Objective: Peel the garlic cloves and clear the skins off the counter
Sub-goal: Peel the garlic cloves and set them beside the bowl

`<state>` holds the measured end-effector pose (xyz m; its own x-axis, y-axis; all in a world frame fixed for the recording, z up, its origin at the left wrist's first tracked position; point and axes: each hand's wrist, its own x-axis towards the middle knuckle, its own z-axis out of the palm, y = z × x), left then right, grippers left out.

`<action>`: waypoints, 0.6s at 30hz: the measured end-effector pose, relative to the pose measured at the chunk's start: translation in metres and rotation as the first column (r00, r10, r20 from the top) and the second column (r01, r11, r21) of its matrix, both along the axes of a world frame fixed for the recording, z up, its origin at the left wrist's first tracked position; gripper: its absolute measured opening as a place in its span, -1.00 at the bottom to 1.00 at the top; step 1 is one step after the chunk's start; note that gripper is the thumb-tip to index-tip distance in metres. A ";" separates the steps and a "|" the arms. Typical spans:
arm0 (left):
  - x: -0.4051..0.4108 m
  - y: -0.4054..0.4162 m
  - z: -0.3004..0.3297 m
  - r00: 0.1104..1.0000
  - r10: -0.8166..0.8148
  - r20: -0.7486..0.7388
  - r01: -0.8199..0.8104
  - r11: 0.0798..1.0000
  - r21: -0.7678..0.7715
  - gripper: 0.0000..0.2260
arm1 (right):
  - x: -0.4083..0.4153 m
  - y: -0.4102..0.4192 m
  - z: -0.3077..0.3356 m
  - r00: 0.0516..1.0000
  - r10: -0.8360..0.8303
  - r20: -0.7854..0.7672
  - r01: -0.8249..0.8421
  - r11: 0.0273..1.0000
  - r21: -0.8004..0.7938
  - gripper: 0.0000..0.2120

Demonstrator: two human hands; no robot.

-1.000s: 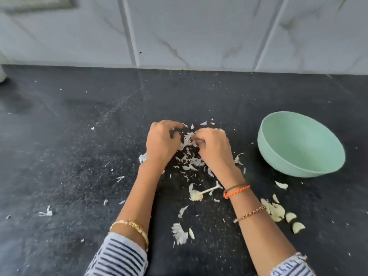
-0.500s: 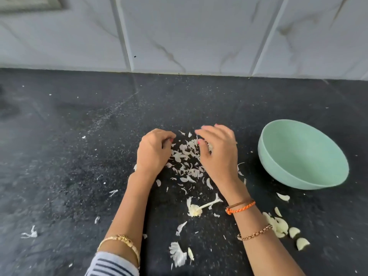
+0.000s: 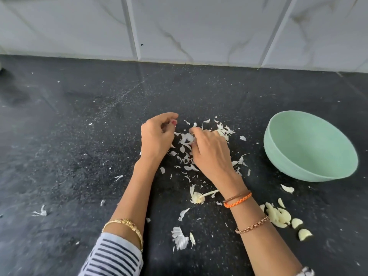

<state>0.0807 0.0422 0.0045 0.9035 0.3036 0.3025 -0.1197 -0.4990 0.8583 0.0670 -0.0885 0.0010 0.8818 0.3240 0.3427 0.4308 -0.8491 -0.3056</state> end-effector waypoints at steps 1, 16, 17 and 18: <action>-0.001 0.000 0.001 1.000 -0.012 0.000 0.012 1.000 -0.022 -0.84 | 0.002 -0.003 0.001 1.000 0.004 -0.010 -0.004 1.000 0.021 -0.74; -0.001 -0.009 0.000 1.000 -0.015 -0.016 0.014 0.994 -0.107 -0.83 | 0.004 -0.019 0.016 0.944 -0.137 -0.301 0.317 0.635 0.704 -0.71; 0.000 -0.007 0.000 1.000 0.005 -0.023 -0.007 0.996 -0.093 -0.83 | 0.005 -0.019 0.014 0.954 -0.204 -0.219 0.299 0.678 0.671 -0.73; 0.001 -0.005 -0.001 0.999 0.014 -0.036 -0.016 0.997 -0.077 -0.83 | 0.005 -0.019 0.013 0.960 -0.240 -0.146 0.276 0.711 0.647 -0.75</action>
<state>0.0816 0.0368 0.0036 0.9085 0.3382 0.2455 -0.0815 -0.4328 0.8978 0.0716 -0.1072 0.0144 0.9181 -0.2081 0.3375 0.1948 -0.5046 -0.8411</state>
